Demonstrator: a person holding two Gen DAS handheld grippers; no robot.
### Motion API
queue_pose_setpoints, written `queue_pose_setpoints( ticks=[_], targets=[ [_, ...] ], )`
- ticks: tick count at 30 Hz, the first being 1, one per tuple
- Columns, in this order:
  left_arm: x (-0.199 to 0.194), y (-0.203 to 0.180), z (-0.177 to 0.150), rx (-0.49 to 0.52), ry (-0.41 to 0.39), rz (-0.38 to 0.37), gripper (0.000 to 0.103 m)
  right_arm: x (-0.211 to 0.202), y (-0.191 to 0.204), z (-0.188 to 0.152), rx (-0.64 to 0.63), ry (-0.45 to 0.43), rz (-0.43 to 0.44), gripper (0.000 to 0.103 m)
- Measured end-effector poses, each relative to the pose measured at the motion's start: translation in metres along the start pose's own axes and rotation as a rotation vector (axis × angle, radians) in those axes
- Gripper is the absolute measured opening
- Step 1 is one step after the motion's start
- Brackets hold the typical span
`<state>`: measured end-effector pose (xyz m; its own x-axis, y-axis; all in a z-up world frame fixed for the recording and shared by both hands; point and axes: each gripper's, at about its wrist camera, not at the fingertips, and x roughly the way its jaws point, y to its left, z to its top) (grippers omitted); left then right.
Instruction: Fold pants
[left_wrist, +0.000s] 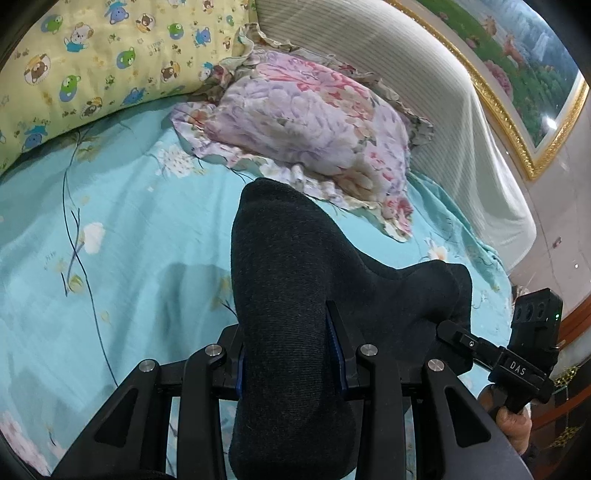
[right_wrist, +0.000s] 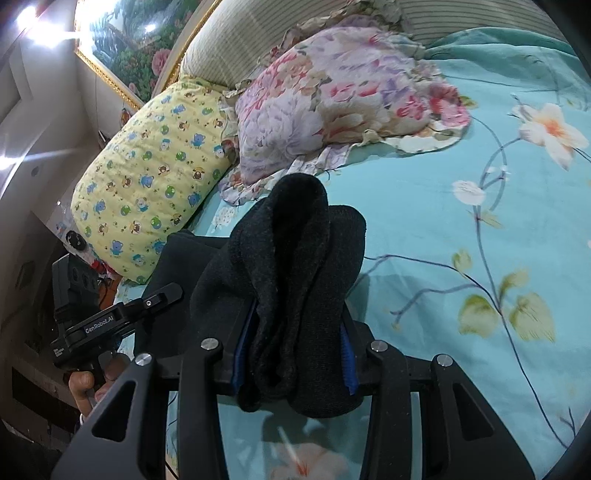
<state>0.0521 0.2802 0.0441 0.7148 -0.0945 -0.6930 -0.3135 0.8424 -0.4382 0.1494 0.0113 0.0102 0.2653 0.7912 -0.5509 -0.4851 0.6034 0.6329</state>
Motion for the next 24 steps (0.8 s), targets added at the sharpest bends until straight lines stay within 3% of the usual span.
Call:
queue_pose_setpoints(
  ticks=[13, 19, 22, 24],
  targets=[
    [0.021, 0.02, -0.007, -0.021, 0.025, 0.02, 0.037, 0.024, -0.01, 0.001, 0.009, 0.031, -0.007, 0.044],
    [0.024, 0.025, -0.01, -0.026, 0.033, 0.036, 0.046, 0.028, -0.014, 0.002, 0.018, 0.044, -0.013, 0.054],
    [0.024, 0.026, -0.012, -0.017, 0.029, 0.053, 0.054, 0.029, -0.014, 0.002, 0.013, 0.045, -0.02, 0.059],
    [0.023, 0.027, -0.013, -0.014, 0.027, 0.066, 0.065, 0.03, -0.015, 0.002, 0.013, 0.044, -0.035, 0.065]
  ],
)
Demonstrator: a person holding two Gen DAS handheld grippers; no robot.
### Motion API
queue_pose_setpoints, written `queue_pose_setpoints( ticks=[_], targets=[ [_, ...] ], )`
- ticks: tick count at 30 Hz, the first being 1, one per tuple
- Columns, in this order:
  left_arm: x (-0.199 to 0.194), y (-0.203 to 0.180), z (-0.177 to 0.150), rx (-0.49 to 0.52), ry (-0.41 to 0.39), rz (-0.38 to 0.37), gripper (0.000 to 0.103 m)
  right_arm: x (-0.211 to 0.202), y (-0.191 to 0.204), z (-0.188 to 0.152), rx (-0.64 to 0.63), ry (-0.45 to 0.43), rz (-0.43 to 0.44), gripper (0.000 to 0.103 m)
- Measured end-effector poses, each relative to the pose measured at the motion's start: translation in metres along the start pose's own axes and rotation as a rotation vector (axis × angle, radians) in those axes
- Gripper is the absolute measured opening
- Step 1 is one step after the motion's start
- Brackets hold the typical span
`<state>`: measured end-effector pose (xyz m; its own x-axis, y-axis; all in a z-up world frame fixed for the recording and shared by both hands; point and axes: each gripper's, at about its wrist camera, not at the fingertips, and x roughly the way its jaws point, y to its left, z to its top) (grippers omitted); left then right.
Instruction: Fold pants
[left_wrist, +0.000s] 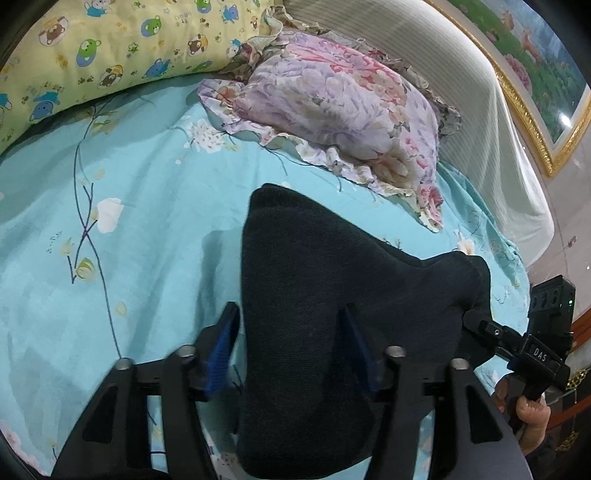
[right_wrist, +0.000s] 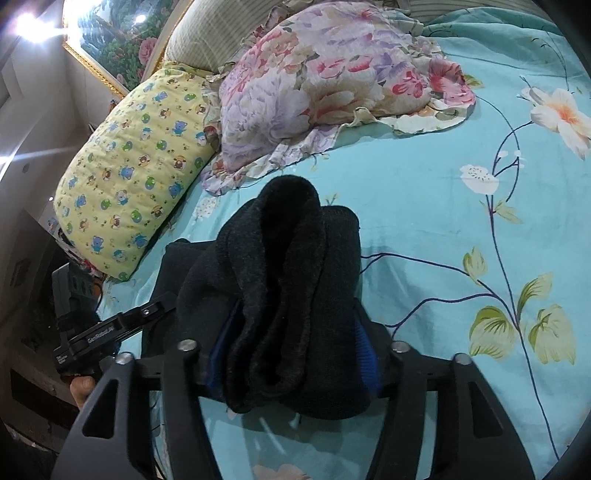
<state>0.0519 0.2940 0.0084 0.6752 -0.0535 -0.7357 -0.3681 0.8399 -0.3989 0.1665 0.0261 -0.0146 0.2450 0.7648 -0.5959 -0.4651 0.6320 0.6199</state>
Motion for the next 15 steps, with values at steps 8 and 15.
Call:
queue_pose_setpoints(
  ticks=[8, 15],
  targets=[
    [0.0, 0.01, -0.004, -0.029, 0.009, -0.002, 0.074, 0.002, -0.005, -0.001, 0.007, 0.0, -0.023, 0.072],
    [-0.009, 0.008, -0.007, -0.02, 0.0, 0.012, 0.077, -0.001, 0.0, -0.003, -0.002, -0.001, -0.019, 0.073]
  ],
)
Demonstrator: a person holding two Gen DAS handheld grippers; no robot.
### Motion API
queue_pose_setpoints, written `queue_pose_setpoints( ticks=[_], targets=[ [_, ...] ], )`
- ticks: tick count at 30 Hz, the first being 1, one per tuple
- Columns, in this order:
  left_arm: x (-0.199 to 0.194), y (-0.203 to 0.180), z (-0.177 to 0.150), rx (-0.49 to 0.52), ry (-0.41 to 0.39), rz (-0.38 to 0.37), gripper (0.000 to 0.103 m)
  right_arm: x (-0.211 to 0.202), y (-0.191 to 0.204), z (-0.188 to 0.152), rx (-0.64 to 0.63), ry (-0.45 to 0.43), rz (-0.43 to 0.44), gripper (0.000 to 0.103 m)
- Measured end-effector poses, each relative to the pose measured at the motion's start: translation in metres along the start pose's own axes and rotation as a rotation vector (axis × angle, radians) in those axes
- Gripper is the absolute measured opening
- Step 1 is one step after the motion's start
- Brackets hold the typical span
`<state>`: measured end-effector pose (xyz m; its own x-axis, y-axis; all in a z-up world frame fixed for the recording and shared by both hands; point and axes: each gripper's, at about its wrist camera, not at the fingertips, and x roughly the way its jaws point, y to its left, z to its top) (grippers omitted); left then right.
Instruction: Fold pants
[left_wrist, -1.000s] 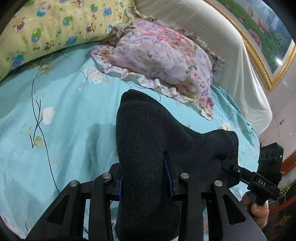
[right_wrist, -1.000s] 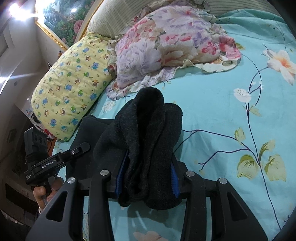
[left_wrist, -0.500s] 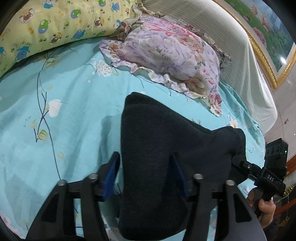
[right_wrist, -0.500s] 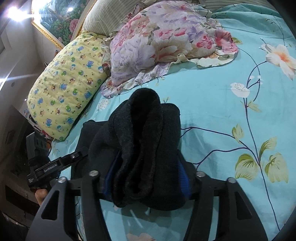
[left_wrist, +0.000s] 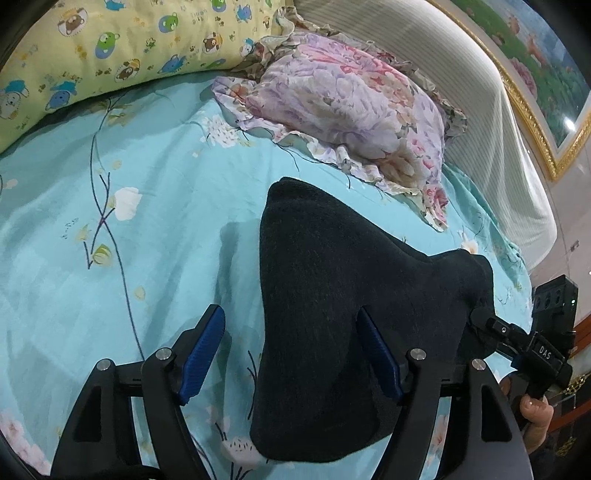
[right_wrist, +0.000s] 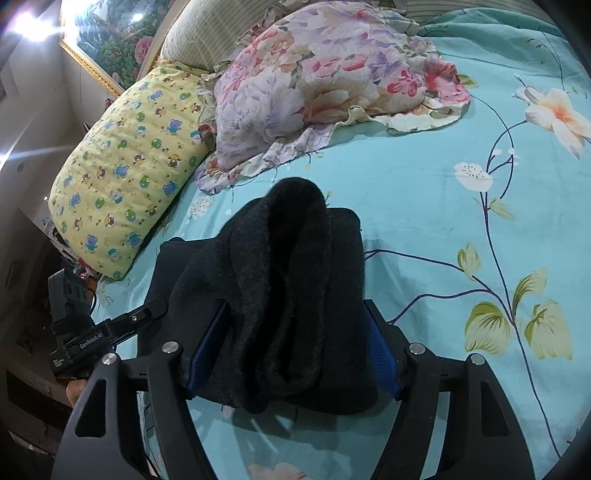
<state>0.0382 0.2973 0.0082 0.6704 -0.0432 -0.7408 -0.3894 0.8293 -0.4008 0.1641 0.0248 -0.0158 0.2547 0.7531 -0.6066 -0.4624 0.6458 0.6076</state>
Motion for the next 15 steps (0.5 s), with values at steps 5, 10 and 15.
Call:
queue_pose_setpoints(
  ticks=[5, 10, 15],
  targets=[
    [-0.013, -0.002, -0.006, 0.012, -0.021, 0.025, 0.079, -0.008, 0.009, -0.002, -0.022, -0.013, -0.027, 0.078],
    [-0.026, -0.002, -0.016, 0.01, -0.045, 0.057, 0.081, -0.023, 0.02, -0.011, -0.087, -0.052, -0.046, 0.086],
    [-0.039, -0.011, -0.03, 0.051, -0.066, 0.081, 0.081, -0.035, 0.031, -0.021, -0.153, -0.074, -0.08, 0.087]
  ],
)
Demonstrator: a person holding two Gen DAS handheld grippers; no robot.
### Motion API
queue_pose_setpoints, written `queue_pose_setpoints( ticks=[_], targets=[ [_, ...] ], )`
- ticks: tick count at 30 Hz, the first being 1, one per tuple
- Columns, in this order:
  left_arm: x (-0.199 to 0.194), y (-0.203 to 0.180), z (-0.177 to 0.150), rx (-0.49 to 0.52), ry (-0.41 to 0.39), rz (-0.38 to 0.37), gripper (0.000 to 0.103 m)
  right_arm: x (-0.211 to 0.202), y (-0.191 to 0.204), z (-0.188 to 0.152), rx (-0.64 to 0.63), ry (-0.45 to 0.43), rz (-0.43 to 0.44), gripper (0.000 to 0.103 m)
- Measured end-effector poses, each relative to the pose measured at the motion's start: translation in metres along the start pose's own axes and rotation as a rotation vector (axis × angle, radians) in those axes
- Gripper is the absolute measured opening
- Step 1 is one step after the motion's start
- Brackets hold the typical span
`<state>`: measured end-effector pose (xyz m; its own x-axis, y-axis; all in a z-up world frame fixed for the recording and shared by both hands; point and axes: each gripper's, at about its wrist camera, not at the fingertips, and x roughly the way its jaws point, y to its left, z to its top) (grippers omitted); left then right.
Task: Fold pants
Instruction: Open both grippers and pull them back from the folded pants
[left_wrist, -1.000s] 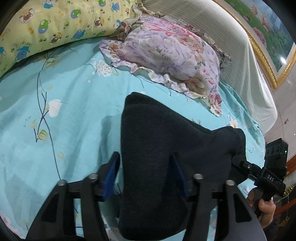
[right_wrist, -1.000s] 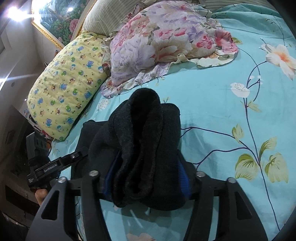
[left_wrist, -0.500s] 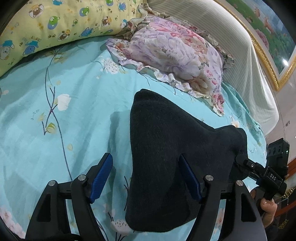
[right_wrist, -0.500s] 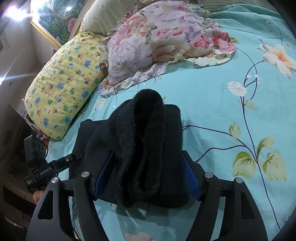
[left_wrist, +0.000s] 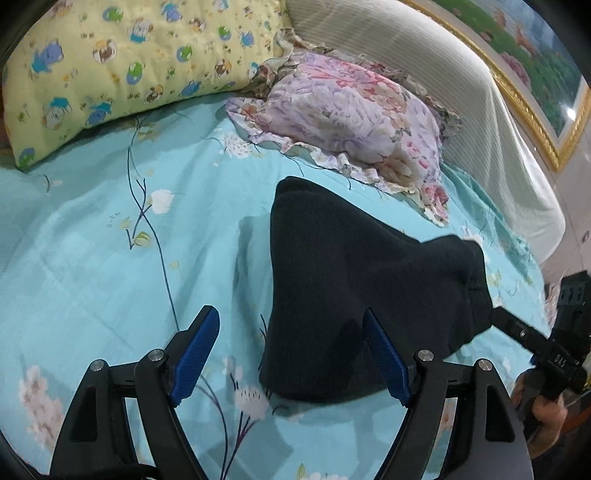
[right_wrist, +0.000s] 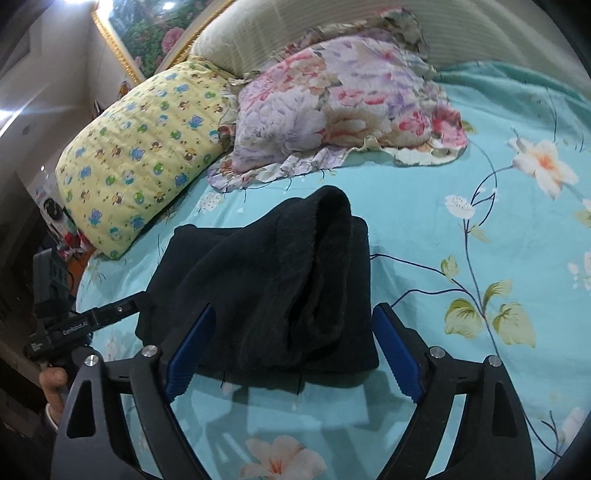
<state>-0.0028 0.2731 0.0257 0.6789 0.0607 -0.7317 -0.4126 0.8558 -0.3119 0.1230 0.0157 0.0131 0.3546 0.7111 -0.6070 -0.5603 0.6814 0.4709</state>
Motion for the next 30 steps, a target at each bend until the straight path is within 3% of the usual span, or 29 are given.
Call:
queue_pose_setpoints(
  ticks=[11, 21, 30],
  targets=[
    [-0.02, -0.033, -0.025, 0.139, -0.023, 0.072, 0.082, -0.02, 0.02, -0.017, -0.091, -0.054, -0.048, 0.093],
    [-0.024, -0.043, -0.043, 0.18, -0.028, 0.135, 0.083, -0.021, 0.044, -0.044, -0.214, -0.06, -0.115, 0.097],
    [-0.024, -0.053, -0.058, 0.213, -0.032, 0.18, 0.087, -0.021, 0.047, -0.058, -0.212, -0.085, -0.118, 0.098]
  ],
)
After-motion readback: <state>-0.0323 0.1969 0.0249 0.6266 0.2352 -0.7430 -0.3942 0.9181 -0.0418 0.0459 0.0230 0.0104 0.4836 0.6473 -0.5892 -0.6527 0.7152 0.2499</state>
